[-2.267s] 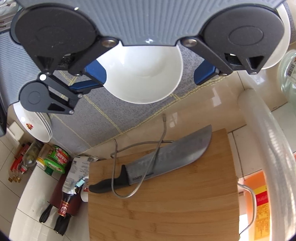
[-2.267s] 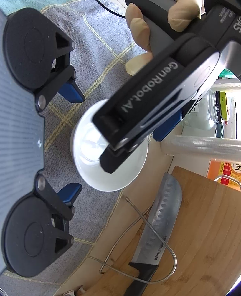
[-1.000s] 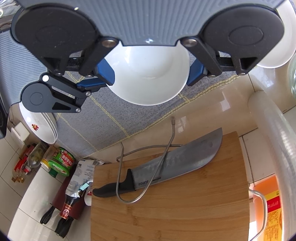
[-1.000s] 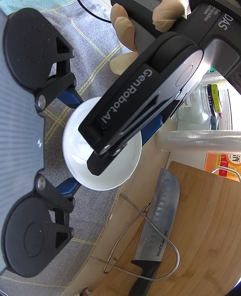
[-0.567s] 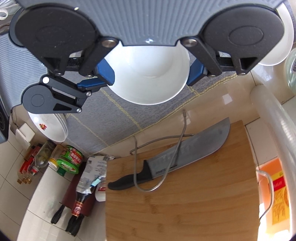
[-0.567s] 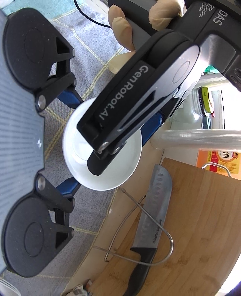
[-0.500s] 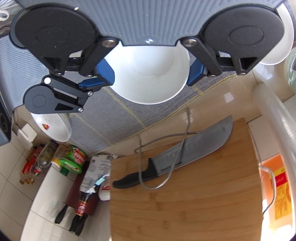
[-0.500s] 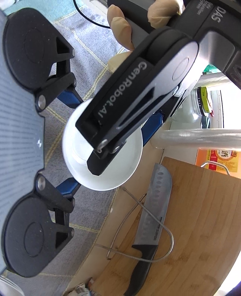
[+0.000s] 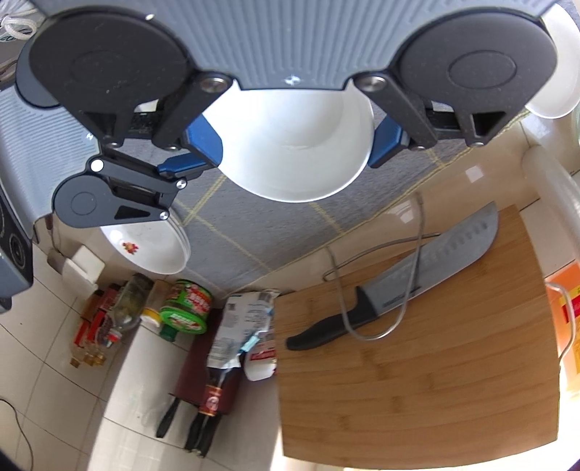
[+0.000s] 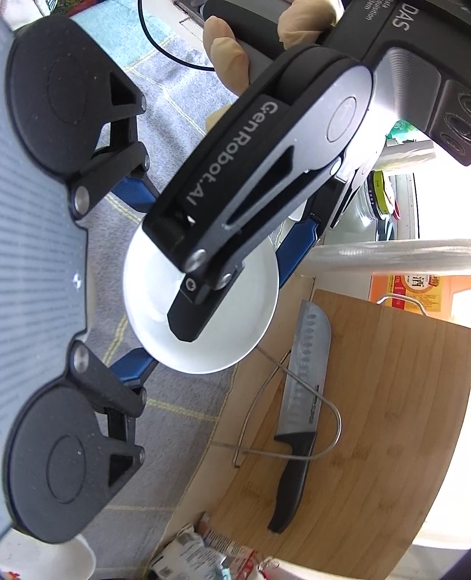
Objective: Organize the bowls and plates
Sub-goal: 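Carry the white bowl with the left gripper over another white bowl, then lower the bowl into the other bowl and open the left gripper, then move the right gripper to the flower-print bowl by the glass jar, then grasp the rim of the flower-print bowl with the right gripper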
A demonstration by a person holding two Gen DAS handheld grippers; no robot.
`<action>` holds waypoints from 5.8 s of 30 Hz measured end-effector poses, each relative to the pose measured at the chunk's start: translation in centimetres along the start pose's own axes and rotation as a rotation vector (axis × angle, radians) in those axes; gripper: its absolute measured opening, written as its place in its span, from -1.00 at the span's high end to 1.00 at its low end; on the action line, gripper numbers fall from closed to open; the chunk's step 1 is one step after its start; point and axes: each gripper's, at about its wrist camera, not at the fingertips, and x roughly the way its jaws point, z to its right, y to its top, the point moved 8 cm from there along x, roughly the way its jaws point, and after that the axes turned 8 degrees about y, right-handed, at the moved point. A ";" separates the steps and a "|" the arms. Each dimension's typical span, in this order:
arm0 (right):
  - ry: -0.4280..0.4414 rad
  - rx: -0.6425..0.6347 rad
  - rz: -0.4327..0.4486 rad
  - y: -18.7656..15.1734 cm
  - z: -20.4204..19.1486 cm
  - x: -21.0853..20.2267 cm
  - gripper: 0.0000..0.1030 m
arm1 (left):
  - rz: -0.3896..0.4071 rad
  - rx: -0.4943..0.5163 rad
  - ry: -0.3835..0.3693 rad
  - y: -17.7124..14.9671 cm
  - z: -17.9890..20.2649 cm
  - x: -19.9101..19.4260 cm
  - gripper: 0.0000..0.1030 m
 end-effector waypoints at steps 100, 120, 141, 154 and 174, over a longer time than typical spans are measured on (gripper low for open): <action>-0.031 0.112 -0.043 -8.3 0.5 -6.1 -0.97 | -0.037 0.027 0.050 -7.3 5.7 -1.0 -0.78; 0.051 0.056 0.008 -6.8 0.3 -6.3 -1.00 | 0.052 -0.213 0.262 -9.9 2.2 -5.7 -0.93; -0.005 0.004 0.009 4.3 -8.5 3.2 -1.00 | 0.076 -0.211 0.474 -14.8 -14.6 -8.7 -0.95; 0.046 -0.031 -0.038 10.4 -9.5 9.1 -1.00 | 0.086 -0.174 0.497 -14.5 -17.2 -3.9 -0.95; 0.175 -0.050 -0.124 15.1 -9.9 18.9 -0.99 | 0.093 -0.156 0.454 -13.9 -18.7 -1.9 -0.79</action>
